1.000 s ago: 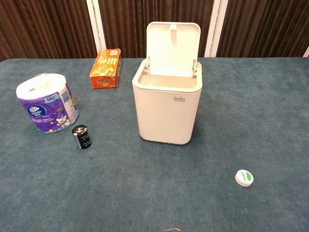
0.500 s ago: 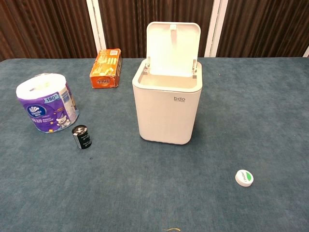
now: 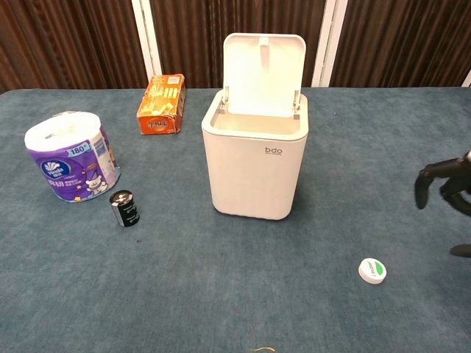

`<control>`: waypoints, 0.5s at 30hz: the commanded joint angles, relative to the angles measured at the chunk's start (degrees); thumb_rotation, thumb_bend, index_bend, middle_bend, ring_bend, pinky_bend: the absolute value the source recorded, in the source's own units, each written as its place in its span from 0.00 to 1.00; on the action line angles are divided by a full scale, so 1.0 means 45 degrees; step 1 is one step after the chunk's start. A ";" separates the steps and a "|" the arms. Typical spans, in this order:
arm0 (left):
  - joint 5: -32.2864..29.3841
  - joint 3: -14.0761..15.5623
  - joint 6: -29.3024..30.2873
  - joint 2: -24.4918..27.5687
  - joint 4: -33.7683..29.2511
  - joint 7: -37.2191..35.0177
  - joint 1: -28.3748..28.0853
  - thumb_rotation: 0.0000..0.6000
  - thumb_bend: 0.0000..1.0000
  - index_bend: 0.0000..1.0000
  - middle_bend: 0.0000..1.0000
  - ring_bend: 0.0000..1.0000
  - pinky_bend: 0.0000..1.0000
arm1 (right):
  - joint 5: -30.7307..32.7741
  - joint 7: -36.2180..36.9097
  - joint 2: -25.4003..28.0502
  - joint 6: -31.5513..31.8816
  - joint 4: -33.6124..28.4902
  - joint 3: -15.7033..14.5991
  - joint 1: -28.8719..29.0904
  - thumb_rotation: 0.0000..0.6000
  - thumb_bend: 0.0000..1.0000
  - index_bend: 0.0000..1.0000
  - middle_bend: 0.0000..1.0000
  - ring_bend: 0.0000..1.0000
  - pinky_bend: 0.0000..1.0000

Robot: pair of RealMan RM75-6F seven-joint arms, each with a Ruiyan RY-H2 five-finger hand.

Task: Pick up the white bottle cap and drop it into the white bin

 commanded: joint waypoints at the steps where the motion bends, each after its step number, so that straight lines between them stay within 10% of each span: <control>1: -0.0041 -0.0004 -0.0056 0.0030 -0.0018 -0.0023 -0.0009 1.00 0.43 0.02 0.06 0.10 0.29 | 0.0028 -0.0031 -0.0278 -0.0489 0.0059 -0.0128 0.0356 1.00 0.16 0.56 0.91 1.00 1.00; 15: -0.0435 -0.0117 -0.0169 0.0141 -0.0171 0.0109 0.0027 1.00 0.44 0.02 0.07 0.10 0.29 | 0.0301 0.0388 -0.1170 -0.1622 0.0901 -0.0389 0.1213 1.00 0.24 0.53 0.91 1.00 1.00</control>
